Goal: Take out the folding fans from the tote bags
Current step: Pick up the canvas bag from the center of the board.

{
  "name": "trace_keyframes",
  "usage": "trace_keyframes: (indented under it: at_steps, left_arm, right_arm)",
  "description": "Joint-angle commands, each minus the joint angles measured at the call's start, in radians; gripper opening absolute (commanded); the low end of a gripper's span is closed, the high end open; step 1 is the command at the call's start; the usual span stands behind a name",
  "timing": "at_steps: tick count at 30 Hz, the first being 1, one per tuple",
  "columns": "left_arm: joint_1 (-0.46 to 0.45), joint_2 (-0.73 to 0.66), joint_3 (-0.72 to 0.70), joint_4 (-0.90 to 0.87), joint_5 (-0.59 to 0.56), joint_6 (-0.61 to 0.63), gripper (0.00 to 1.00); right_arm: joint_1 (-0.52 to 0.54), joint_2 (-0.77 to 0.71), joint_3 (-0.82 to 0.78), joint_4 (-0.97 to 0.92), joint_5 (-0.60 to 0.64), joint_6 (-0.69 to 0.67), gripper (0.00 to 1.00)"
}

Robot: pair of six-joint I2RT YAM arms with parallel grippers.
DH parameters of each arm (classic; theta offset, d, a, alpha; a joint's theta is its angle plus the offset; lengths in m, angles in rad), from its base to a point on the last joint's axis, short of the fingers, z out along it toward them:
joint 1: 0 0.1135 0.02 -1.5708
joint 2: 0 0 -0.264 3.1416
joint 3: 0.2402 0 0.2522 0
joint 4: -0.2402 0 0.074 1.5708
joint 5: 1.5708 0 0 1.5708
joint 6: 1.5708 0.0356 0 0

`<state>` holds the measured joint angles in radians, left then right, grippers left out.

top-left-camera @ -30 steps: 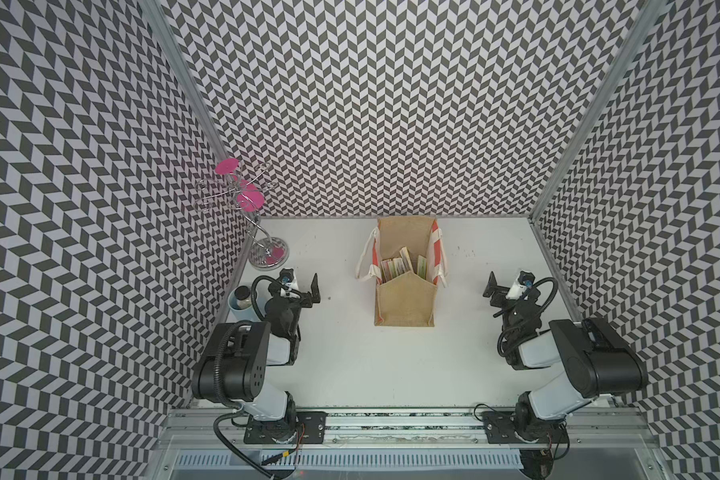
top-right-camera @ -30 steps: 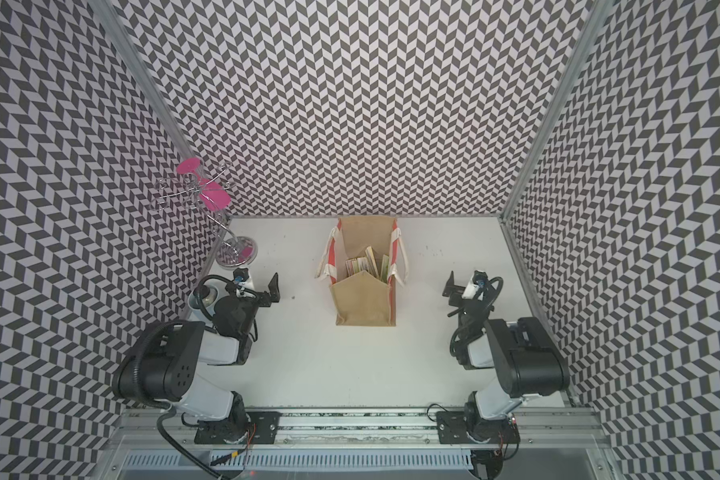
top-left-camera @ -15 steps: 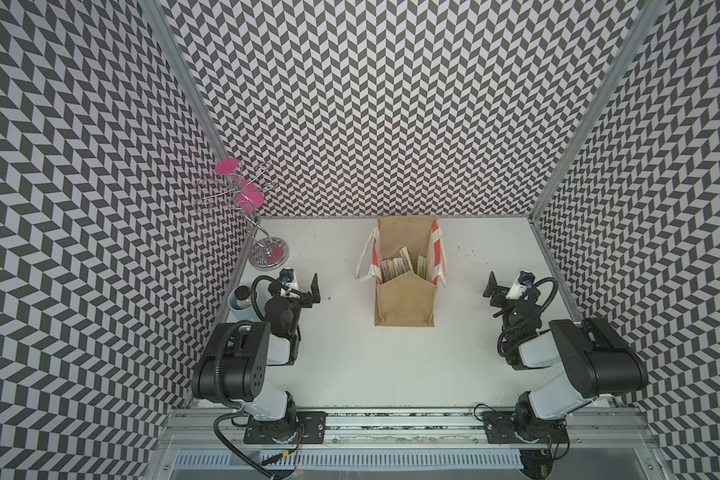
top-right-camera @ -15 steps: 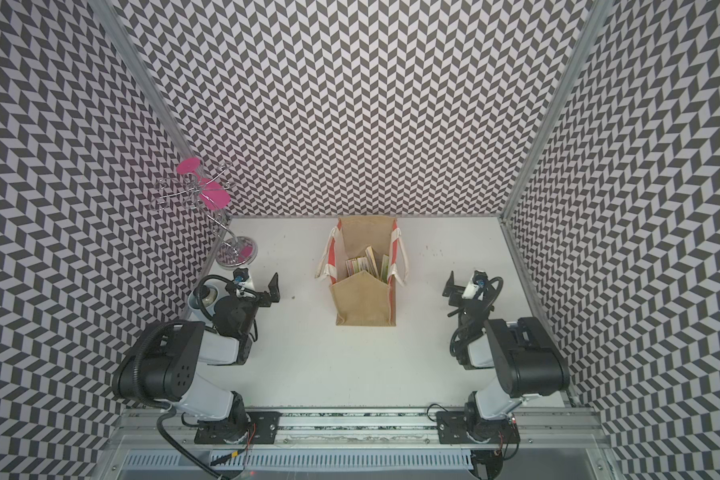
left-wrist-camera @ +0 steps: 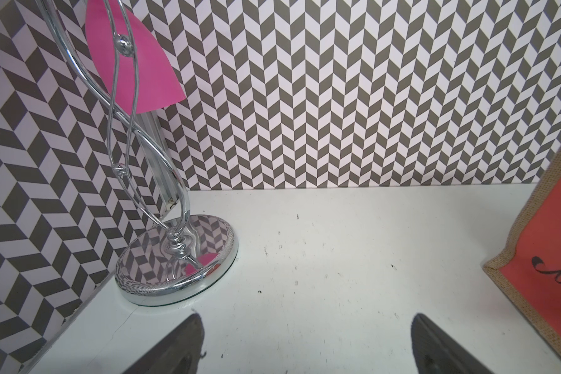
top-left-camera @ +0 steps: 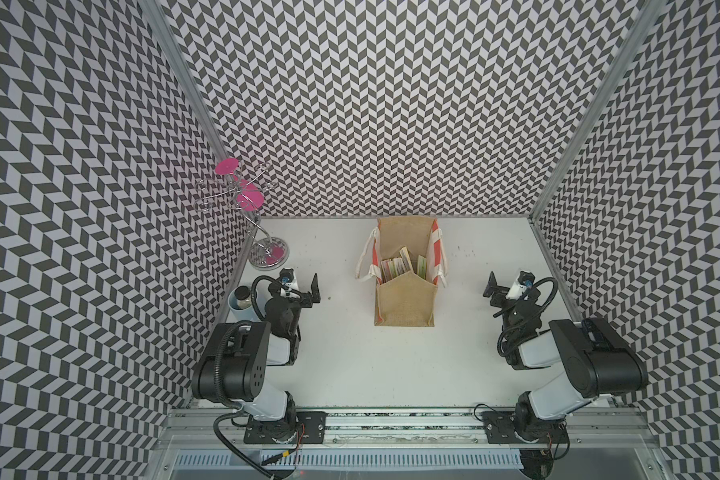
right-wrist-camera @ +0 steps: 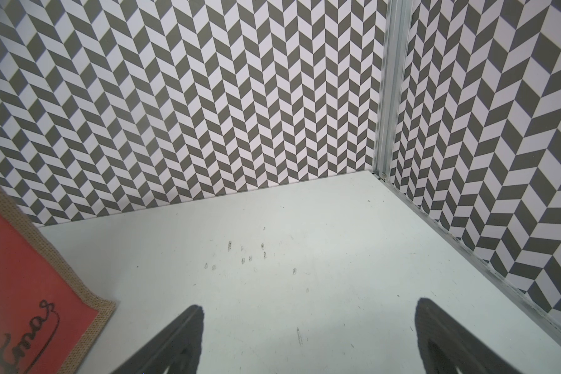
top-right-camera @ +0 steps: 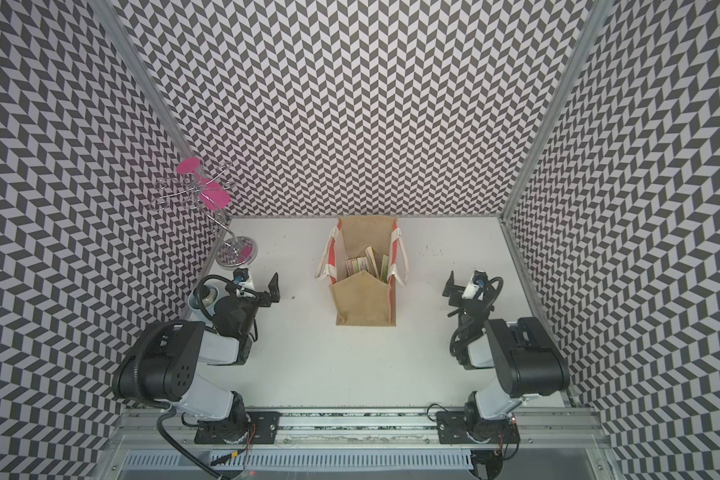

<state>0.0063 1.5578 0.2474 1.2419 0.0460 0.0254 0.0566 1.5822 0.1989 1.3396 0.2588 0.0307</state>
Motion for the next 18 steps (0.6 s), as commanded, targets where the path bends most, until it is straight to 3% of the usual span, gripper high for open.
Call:
trace_keyframes:
  at_steps: [1, 18]
  left_arm:
    - [-0.004, 0.004, 0.010, 0.007, -0.001, -0.007, 1.00]
    - [0.005, -0.001, 0.004, 0.016, 0.018, -0.011, 1.00]
  right_arm:
    - [0.006, -0.018, -0.007, 0.064, 0.014, 0.006, 0.99]
    - [0.006, -0.021, -0.008, 0.068, 0.003, 0.004, 0.99]
